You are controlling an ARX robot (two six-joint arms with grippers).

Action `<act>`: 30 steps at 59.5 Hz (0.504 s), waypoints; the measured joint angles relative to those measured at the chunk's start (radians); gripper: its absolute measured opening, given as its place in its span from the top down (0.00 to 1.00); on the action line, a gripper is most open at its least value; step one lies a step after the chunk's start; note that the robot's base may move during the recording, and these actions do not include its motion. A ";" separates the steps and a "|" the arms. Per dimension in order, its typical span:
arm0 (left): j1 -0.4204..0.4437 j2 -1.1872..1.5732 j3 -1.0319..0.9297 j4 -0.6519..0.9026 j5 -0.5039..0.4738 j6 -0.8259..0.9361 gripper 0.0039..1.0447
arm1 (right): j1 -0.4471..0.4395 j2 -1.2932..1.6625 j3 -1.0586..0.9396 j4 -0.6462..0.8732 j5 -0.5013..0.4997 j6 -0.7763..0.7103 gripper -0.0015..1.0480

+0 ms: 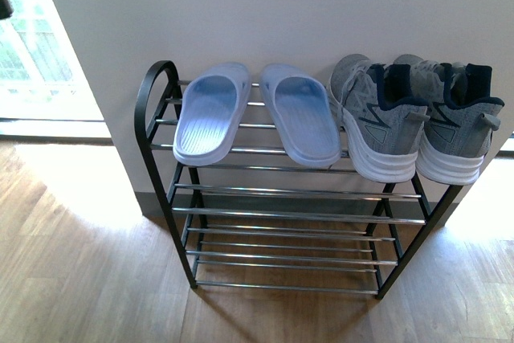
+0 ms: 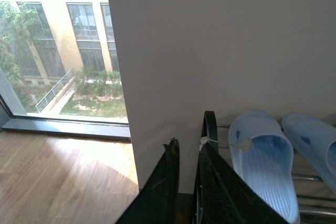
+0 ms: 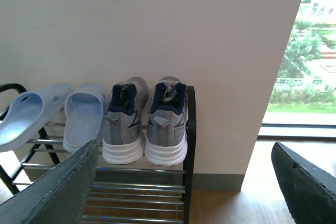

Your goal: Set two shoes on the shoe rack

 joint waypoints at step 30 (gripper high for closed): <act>0.109 -0.312 -0.289 -0.017 0.116 0.003 0.99 | 0.000 0.000 0.000 0.000 0.000 0.000 0.09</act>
